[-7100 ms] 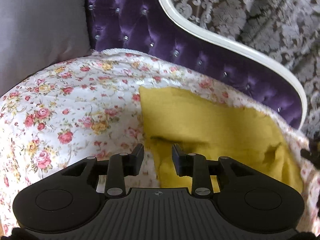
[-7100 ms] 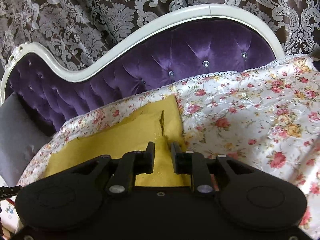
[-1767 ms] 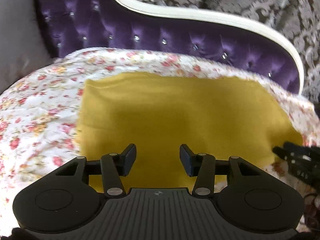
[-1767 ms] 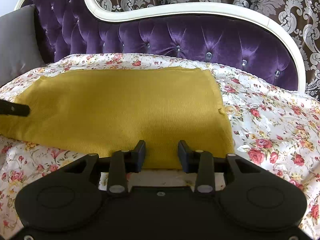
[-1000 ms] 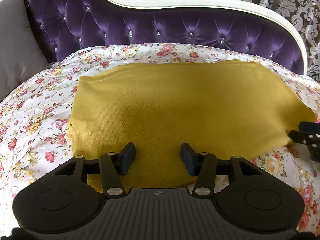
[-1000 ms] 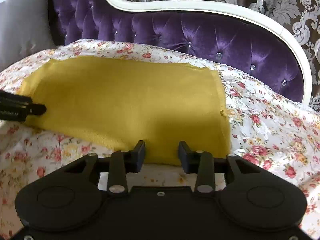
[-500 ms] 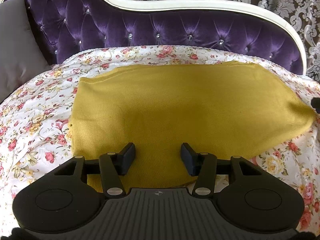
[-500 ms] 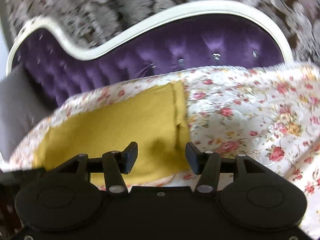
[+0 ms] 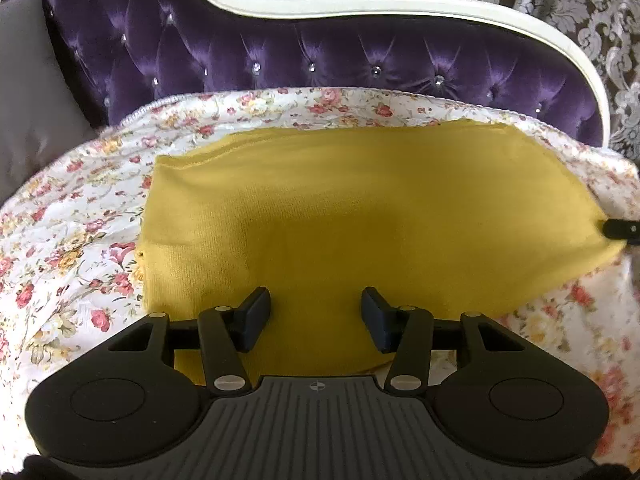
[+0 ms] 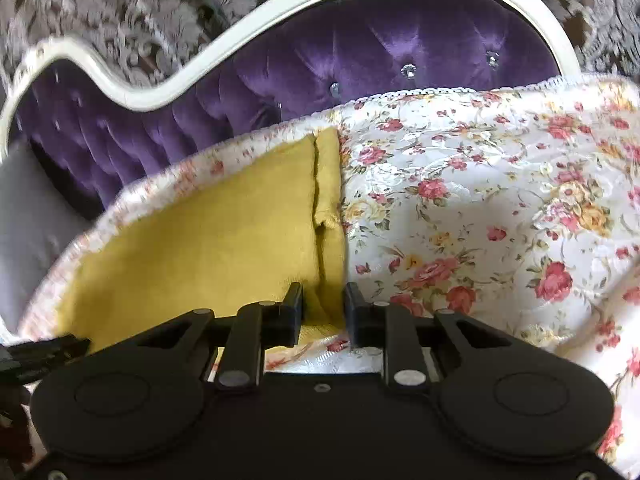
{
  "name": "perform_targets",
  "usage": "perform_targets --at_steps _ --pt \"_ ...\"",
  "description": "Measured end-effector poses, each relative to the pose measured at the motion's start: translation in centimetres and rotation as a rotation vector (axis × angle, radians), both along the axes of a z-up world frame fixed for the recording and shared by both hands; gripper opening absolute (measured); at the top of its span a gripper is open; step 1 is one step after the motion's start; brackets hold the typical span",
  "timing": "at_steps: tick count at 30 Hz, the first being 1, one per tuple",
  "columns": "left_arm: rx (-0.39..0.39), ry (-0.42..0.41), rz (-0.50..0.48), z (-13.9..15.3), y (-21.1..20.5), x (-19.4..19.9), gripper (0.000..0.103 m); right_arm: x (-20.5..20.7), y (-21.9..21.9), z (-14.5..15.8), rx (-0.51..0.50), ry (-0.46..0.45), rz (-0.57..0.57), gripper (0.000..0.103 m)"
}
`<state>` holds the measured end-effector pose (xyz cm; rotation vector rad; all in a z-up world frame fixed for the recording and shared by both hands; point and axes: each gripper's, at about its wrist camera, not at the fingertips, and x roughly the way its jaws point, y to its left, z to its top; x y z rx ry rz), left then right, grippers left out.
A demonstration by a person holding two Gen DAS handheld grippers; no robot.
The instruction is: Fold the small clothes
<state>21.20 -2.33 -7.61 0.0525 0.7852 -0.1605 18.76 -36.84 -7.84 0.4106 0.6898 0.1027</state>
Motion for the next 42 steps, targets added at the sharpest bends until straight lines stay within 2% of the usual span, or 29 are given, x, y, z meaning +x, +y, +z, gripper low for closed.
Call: perform_targets --at_steps 2,4,7,10,13,16,21,28,33,34,36,38,42 --pt "-0.078 0.023 0.010 0.7 0.8 0.8 0.048 -0.3 -0.3 0.4 0.006 -0.033 0.014 0.036" --pt "-0.112 0.019 0.034 1.5 1.2 1.9 0.048 -0.2 -0.5 0.7 0.013 -0.050 0.027 0.037" --pt "-0.091 -0.016 0.037 2.6 1.0 3.5 0.048 0.5 -0.8 0.9 0.012 -0.078 0.022 0.040" --pt "-0.075 -0.014 0.041 2.8 0.9 5.1 0.048 1.8 -0.9 1.0 0.010 -0.099 0.020 0.050" --pt "-0.053 0.010 0.046 2.3 0.9 6.7 0.048 3.4 -1.0 1.0 0.017 -0.110 0.044 0.050" --pt "-0.029 0.039 0.048 1.2 0.8 7.6 0.048 5.0 -1.0 0.9 0.020 -0.103 0.066 0.055" --pt "0.045 0.007 0.014 0.6 0.1 7.5 0.050 7.0 -1.0 -0.2 0.019 -0.066 0.097 0.058" --pt "-0.018 0.010 0.034 0.2 0.8 7.6 0.050 8.0 -1.6 -1.0 0.101 -0.078 0.103 0.057" --pt "-0.028 0.012 0.038 0.1 0.8 7.7 0.050 8.7 -1.9 -1.5 0.177 -0.071 0.120 0.058" --pt "-0.032 0.013 0.039 0.1 0.8 7.7 0.050 8.7 -1.9 -1.5 0.184 -0.067 0.122 0.058" --pt "-0.036 0.013 0.040 0.1 0.9 7.8 0.050 8.8 -1.9 -1.5 0.185 -0.055 0.124 0.051" --pt "-0.037 0.012 0.041 0.1 0.9 7.8 0.050 9.1 -1.7 -1.5 0.157 -0.020 0.123 0.026" --pt "-0.039 0.010 0.038 0.5 1.0 7.7 0.050 8.9 -0.3 -0.5 0.065 -0.006 0.113 0.022"
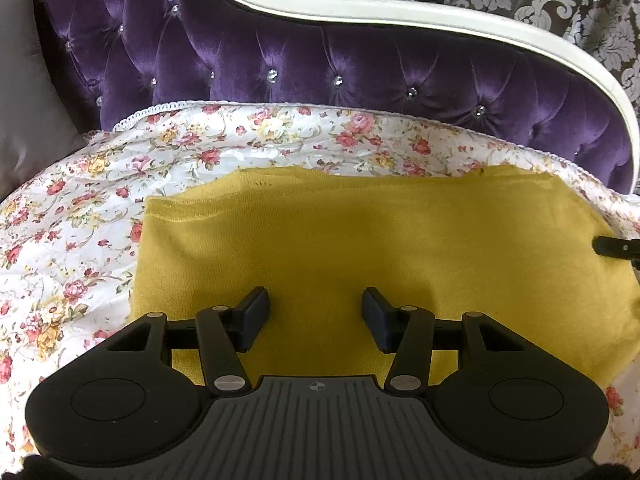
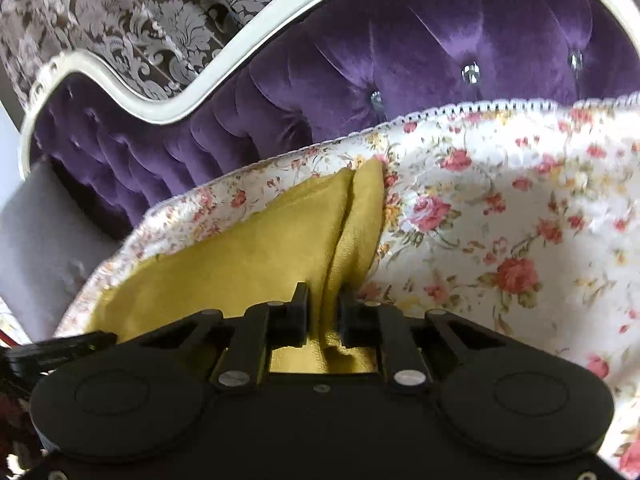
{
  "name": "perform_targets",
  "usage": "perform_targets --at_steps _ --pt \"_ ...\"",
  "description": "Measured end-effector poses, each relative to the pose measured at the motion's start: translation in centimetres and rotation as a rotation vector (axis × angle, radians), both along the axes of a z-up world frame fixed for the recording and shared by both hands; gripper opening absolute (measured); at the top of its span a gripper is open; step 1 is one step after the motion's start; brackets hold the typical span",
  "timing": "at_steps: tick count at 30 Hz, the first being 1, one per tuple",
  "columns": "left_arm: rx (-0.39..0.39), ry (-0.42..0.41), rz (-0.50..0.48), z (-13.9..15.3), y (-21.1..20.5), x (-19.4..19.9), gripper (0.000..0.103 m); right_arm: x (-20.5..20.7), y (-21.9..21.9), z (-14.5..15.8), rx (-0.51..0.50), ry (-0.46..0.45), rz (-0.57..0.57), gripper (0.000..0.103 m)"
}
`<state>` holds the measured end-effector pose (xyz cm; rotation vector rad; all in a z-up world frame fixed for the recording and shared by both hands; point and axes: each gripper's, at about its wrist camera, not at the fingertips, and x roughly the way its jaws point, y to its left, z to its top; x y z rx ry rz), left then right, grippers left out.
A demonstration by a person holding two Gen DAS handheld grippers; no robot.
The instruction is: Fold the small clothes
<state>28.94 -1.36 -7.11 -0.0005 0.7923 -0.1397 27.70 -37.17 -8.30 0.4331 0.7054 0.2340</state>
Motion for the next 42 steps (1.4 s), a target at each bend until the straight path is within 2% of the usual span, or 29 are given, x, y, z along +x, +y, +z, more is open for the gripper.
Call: perform_targets --at_steps 5,13,16,18,20,23,27,29,34,36,37,38,40,42 --pt "-0.093 0.002 0.046 1.9 2.3 -1.8 0.050 -0.2 2.2 3.1 -0.089 -0.025 -0.006 0.021" --pt "-0.144 -0.014 0.058 3.7 7.5 -7.8 0.050 0.2 8.6 7.0 -0.149 -0.061 0.079 0.019" --pt "-0.154 -0.015 0.070 3.6 9.3 -9.8 0.050 0.2 11.7 7.5 -0.145 -0.064 0.119 0.017" --pt "-0.170 -0.016 0.084 3.5 10.3 -10.9 0.050 0.3 14.1 7.6 -0.128 -0.067 0.157 0.006" --pt "-0.188 -0.018 0.096 3.4 11.4 -11.6 0.050 0.3 16.8 7.9 -0.117 -0.077 0.198 0.006" --pt "-0.204 -0.018 0.108 3.3 12.7 -12.2 0.050 0.3 21.0 7.9 -0.166 -0.097 0.269 0.006" --pt "-0.225 -0.019 0.120 3.3 14.1 -12.9 0.050 0.1 24.2 7.4 -0.162 -0.113 0.305 0.008" --pt "-0.222 -0.021 0.123 3.2 14.6 -13.1 0.050 -0.8 24.9 7.3 -0.204 -0.142 0.306 0.015" --pt "-0.225 -0.014 0.107 3.5 14.7 -12.6 0.051 -3.3 23.7 6.8 -0.265 -0.145 0.275 0.016" --pt "-0.232 -0.017 0.087 3.9 14.2 -12.0 0.051 -4.8 22.5 6.8 -0.321 -0.150 0.252 0.031" --pt "-0.233 -0.019 0.075 4.1 13.9 -11.7 0.051 -5.5 21.8 6.7 -0.354 -0.148 0.241 0.044" --pt "-0.234 -0.020 0.061 4.4 13.4 -11.3 0.051 -6.2 21.5 6.7 -0.384 -0.147 0.233 0.051" --pt "-0.230 -0.027 0.029 5.0 12.3 -10.4 0.051 -7.4 20.8 6.4 -0.455 -0.150 0.214 0.053" --pt "-0.223 -0.038 -0.001 5.7 11.0 -9.4 0.051 -8.7 20.5 6.0 -0.535 -0.164 0.199 0.061"
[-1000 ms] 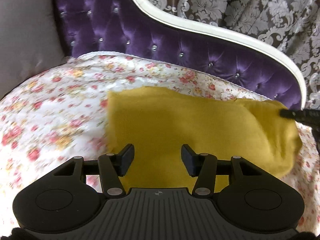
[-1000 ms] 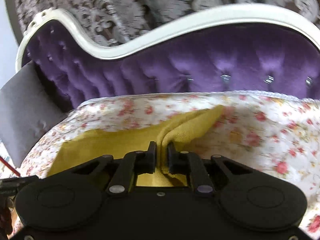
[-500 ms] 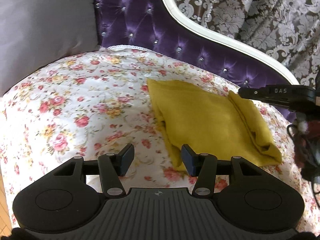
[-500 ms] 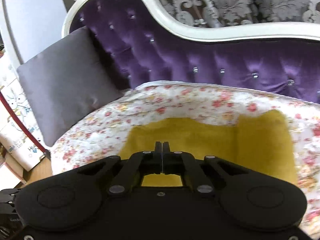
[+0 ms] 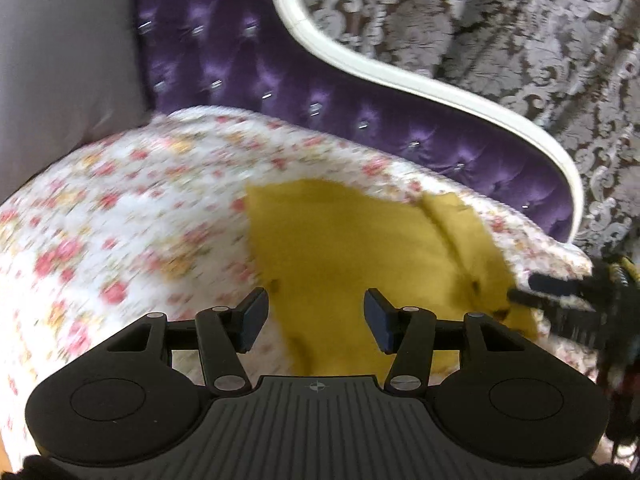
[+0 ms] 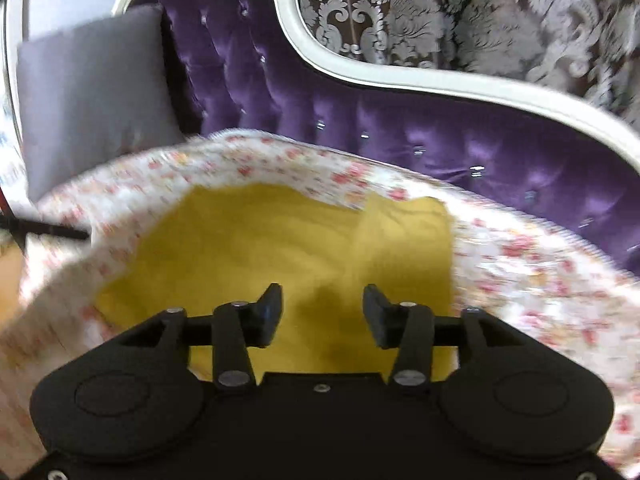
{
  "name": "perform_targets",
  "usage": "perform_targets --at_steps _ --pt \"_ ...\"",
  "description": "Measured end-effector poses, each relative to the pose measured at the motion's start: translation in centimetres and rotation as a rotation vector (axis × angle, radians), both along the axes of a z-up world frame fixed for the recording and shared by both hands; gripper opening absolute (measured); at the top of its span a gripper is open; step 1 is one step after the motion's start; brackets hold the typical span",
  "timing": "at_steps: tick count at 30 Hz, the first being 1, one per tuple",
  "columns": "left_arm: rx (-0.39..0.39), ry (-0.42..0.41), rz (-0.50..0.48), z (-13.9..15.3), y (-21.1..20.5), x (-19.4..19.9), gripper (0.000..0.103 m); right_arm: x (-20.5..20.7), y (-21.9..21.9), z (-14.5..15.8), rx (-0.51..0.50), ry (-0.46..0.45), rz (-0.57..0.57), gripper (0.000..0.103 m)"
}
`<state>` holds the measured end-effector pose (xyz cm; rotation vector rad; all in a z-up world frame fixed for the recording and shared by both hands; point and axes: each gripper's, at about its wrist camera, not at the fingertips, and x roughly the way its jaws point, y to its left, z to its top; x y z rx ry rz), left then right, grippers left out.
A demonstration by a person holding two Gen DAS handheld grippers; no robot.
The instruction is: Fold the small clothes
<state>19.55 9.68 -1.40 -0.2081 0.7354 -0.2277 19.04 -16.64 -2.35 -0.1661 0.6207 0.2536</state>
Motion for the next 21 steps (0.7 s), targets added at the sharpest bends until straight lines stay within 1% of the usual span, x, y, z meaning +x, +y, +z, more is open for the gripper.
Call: perform_targets --at_steps 1,2,6,7,9,11,12,13,14,16,19,21 --pt "0.005 -0.005 -0.015 0.3 -0.7 0.5 0.051 -0.5 0.0 -0.2 -0.025 -0.016 -0.006 0.071" --pt "0.010 -0.007 -0.028 0.6 -1.5 1.1 0.051 -1.1 0.2 -0.4 -0.059 -0.044 -0.015 0.078" --pt "0.043 -0.020 -0.067 1.3 -4.3 3.0 0.051 -2.6 1.7 -1.5 -0.216 -0.163 -0.075 0.079" --pt "0.053 -0.016 -0.071 1.4 -5.1 3.5 0.051 -2.7 2.0 -1.8 -0.239 -0.174 -0.073 0.079" --pt "0.071 -0.015 -0.070 1.4 -6.2 4.2 0.051 -2.2 2.3 -2.2 -0.236 -0.138 -0.046 0.076" --pt "0.105 -0.031 -0.017 1.5 -7.0 4.4 0.051 -1.7 2.6 -2.6 -0.220 -0.122 -0.042 0.074" --pt "0.131 -0.036 0.020 1.5 -7.5 4.6 0.051 -1.6 2.7 -2.8 -0.230 -0.123 -0.042 0.072" --pt "0.150 -0.031 0.042 1.5 -7.9 4.9 0.051 -1.3 2.9 -3.1 -0.247 -0.118 -0.035 0.069" --pt "0.148 -0.018 0.027 1.5 -8.3 5.4 0.051 -1.0 3.1 -3.4 -0.267 -0.106 -0.022 0.061" --pt "0.129 0.031 -0.014 1.3 -8.8 6.6 0.051 -0.5 3.3 -4.0 -0.298 -0.095 -0.017 0.051" --pt "0.109 0.069 -0.061 1.2 -9.7 8.0 0.051 -0.3 3.5 -4.7 -0.348 -0.111 -0.017 0.050" --pt "0.092 0.099 -0.098 0.8 -10.3 9.0 0.051 -0.3 3.7 -5.2 -0.379 -0.105 0.001 0.050"
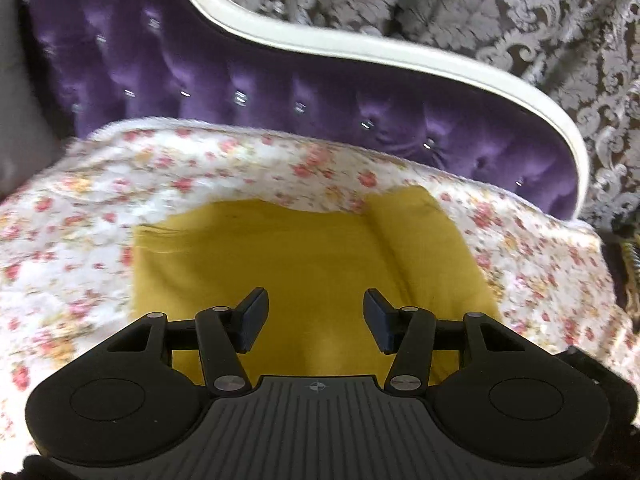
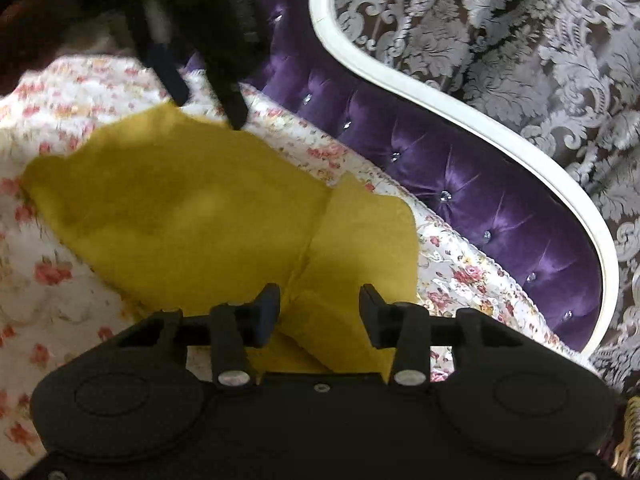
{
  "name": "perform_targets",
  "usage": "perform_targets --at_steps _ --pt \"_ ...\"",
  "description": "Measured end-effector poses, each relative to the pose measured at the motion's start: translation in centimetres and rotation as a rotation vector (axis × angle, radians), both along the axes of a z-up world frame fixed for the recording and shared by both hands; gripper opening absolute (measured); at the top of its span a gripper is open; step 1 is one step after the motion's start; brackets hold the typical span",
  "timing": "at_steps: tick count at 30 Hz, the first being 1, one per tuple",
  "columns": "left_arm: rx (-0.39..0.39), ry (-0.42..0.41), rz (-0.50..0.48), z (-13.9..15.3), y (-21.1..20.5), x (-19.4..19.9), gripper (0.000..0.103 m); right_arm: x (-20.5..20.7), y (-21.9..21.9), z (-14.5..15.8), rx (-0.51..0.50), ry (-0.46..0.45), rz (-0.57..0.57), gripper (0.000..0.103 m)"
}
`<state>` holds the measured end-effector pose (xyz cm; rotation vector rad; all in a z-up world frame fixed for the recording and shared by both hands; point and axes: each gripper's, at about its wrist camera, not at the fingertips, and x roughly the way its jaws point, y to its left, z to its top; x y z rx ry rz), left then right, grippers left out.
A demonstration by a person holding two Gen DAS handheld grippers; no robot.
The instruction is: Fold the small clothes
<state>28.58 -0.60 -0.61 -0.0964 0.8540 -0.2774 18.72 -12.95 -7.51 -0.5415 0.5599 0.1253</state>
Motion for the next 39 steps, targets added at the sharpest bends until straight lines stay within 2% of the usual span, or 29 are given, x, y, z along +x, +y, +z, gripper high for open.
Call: perform_targets --at_steps 6,8,15,19,23,29,33,36,37,39 --pt "-0.064 0.063 -0.026 -1.1 -1.6 2.2 0.051 0.0 -0.4 -0.8 0.005 0.022 -0.007 0.049" --pt "-0.085 0.078 -0.035 -1.4 -2.1 2.9 0.051 0.4 -1.1 -0.6 0.047 0.037 -0.016 0.021" --pt "-0.141 0.148 -0.060 -2.3 -4.1 6.3 0.051 0.1 -3.8 0.6 0.257 0.039 -0.059 0.020" --pt "-0.151 0.200 -0.056 -3.2 -5.1 7.9 0.051 0.0 -5.2 1.1 0.369 0.046 -0.080 0.020" --pt "-0.139 0.215 -0.059 -3.9 -6.0 8.5 0.051 0.0 -6.8 1.9 0.480 0.048 -0.104 0.019" --pt "-0.179 0.250 -0.048 -5.1 -7.3 9.4 0.051 -0.1 -7.9 2.4 0.537 0.047 -0.103 0.019" --pt "-0.185 0.239 -0.047 -5.2 -8.2 10.1 0.053 -0.3 -8.1 2.4 0.543 0.046 -0.103 0.019" --pt "-0.236 0.251 -0.039 -5.3 -8.4 10.8 0.052 -0.3 -8.1 2.3 0.545 0.049 -0.100 0.019" --pt "-0.260 0.253 -0.024 -5.4 -8.4 10.9 0.051 -0.4 -8.1 2.2 0.542 0.049 -0.100 0.019" --pt "-0.296 0.237 -0.008 -5.4 -8.4 11.0 0.038 -0.1 -8.2 2.2 0.535 0.051 -0.097 0.019"
